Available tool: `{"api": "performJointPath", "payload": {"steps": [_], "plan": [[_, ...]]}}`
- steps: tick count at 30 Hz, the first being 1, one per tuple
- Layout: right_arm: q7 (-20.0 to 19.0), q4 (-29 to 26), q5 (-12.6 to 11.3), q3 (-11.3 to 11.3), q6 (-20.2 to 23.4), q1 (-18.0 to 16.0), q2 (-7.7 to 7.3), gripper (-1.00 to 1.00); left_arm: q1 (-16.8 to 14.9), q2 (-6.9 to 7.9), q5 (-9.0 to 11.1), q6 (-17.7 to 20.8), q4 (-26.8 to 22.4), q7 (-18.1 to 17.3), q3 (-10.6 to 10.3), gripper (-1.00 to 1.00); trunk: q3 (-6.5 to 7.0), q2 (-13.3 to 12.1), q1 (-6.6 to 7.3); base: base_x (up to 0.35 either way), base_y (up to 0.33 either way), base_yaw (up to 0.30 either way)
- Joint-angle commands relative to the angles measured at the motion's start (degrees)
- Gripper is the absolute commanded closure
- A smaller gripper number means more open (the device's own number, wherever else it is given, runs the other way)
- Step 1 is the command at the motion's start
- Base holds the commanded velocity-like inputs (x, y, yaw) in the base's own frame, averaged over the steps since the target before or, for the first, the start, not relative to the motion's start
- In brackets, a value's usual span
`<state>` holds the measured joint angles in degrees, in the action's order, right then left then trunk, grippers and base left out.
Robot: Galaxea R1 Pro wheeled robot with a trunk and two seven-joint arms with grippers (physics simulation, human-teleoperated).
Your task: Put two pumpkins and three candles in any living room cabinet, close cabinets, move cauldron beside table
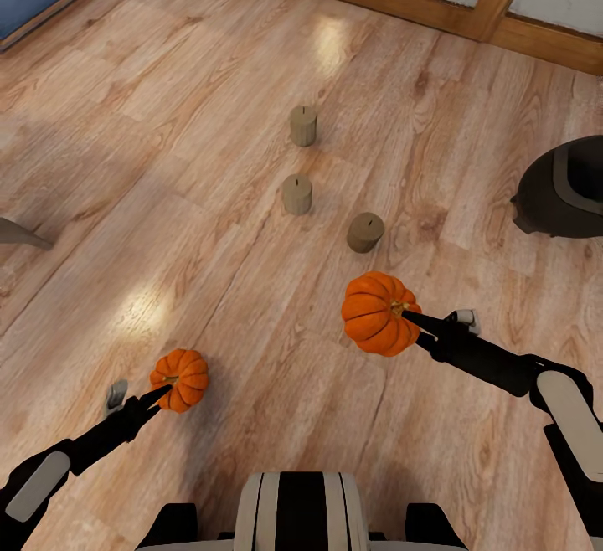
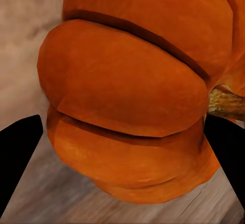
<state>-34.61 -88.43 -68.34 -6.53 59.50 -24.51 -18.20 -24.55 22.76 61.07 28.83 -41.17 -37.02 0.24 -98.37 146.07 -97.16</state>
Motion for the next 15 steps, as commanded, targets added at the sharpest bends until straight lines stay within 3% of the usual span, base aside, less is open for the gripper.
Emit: {"api": "performJointPath", "payload": {"steps": [1, 7, 15], "plan": [[-0.3, 0.1, 0.3, -0.1, 0.2, 0.0, 0.00, 1.00, 0.0, 0.03, 0.3, 0.4, 0.0, -0.1, 0.0, 1.00, 0.20, 0.0, 0.03, 0.000, 0.000, 0.000], [-0.3, 0.3, 0.4, -0.1, 0.1, 0.0, 0.00, 1.00, 0.0, 1.02, 0.3, 0.6, -0.1, -7.7, 0.0, 1.00, 1.53, -0.1, 0.19, 0.000, 0.000, 0.000], [0.4, 1.2, 0.3, -0.3, 0.0, -0.1, -0.05, 1.00, 0.0, 1.82, 0.4, 1.3, -0.1, -12.6, 0.0, 1.00, 3.30, -0.2, 0.39, 0.000, 0.000, 0.000]]}}
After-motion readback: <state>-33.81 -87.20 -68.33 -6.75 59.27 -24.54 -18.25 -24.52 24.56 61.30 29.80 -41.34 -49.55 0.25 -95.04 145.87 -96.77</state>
